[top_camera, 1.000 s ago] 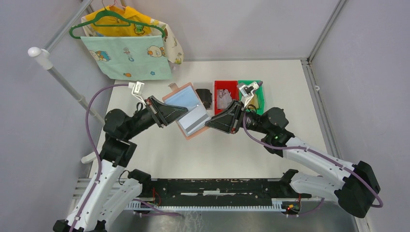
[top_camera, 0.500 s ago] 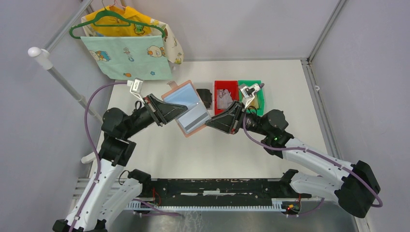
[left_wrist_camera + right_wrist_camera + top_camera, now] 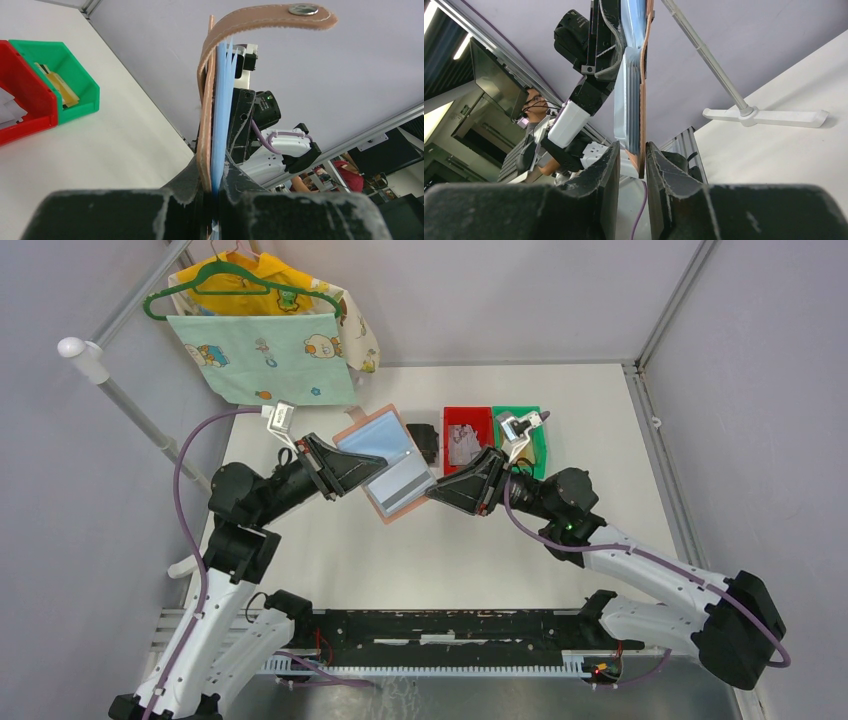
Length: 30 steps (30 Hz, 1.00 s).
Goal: Take the credit cards out of the card holder
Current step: Remove the credit card from the card holder.
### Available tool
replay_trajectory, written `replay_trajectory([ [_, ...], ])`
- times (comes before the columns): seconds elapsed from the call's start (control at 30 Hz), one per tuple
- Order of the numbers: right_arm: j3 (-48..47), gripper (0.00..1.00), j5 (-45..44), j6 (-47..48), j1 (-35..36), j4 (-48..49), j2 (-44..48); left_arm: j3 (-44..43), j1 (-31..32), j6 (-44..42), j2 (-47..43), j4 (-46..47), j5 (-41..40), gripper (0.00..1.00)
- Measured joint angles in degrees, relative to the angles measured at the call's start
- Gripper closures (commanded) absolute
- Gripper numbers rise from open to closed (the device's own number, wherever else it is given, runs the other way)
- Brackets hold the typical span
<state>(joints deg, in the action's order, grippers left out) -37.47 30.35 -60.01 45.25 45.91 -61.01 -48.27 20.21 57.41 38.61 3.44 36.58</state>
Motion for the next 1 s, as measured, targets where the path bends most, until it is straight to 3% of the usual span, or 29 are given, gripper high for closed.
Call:
replay_trajectory([
  [1.0,1.3,0.73,-2.3,-1.9,0.0,4.9,-1.8,-1.3,0.0,0.7,-0.1,0.1,0.2,0.98],
])
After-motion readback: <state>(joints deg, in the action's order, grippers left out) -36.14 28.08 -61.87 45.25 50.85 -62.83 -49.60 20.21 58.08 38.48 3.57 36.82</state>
